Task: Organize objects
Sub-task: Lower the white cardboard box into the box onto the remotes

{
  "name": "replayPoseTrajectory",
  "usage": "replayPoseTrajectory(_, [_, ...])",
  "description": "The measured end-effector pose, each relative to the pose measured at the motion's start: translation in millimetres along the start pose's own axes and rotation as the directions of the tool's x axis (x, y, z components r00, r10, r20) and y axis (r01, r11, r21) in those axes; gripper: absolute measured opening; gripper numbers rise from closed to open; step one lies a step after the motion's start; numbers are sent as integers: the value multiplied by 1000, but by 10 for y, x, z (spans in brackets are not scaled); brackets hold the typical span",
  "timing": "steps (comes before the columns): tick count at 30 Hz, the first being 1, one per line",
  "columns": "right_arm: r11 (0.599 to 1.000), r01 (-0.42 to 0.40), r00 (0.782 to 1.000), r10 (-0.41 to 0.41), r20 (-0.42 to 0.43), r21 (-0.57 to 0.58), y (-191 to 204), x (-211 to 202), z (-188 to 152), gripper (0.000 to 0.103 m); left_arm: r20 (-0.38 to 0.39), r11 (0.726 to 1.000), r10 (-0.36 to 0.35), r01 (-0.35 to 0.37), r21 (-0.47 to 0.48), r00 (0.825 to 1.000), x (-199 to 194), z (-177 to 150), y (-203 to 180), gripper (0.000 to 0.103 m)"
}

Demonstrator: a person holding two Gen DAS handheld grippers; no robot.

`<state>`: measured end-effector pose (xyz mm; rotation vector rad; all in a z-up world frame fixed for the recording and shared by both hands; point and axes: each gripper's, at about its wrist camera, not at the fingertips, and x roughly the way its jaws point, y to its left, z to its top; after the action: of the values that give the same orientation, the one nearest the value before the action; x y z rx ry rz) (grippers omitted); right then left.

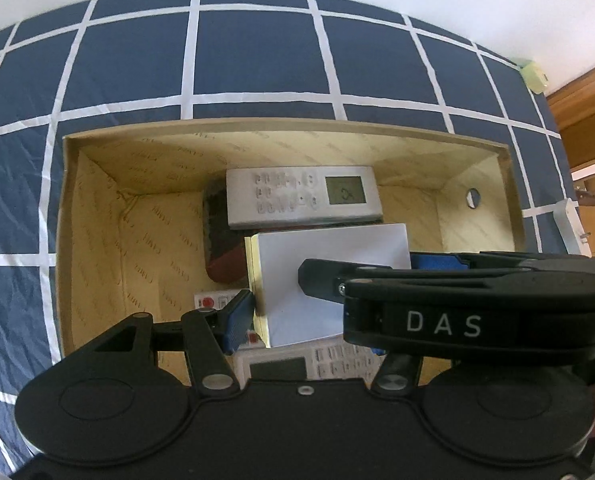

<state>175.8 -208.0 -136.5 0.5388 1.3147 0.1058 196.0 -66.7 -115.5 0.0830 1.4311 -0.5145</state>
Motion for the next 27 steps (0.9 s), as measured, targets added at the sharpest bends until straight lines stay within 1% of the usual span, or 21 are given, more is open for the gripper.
replayPoseTrajectory(7, [1000, 10, 1000, -10, -26, 4, -20, 144, 70, 73, -24, 1000, -11, 11, -10, 1000, 139, 75, 90, 55])
replayPoseTrajectory(15, [1000, 12, 999, -11, -35, 15, -40, 210, 97, 73, -41, 1000, -13, 13, -6, 999, 205, 126, 132, 55])
replayPoseTrajectory(27, [1000, 19, 999, -19, -35, 16, -64, 210, 119, 73, -31, 1000, -8, 8, -9, 999, 235, 144, 128, 56])
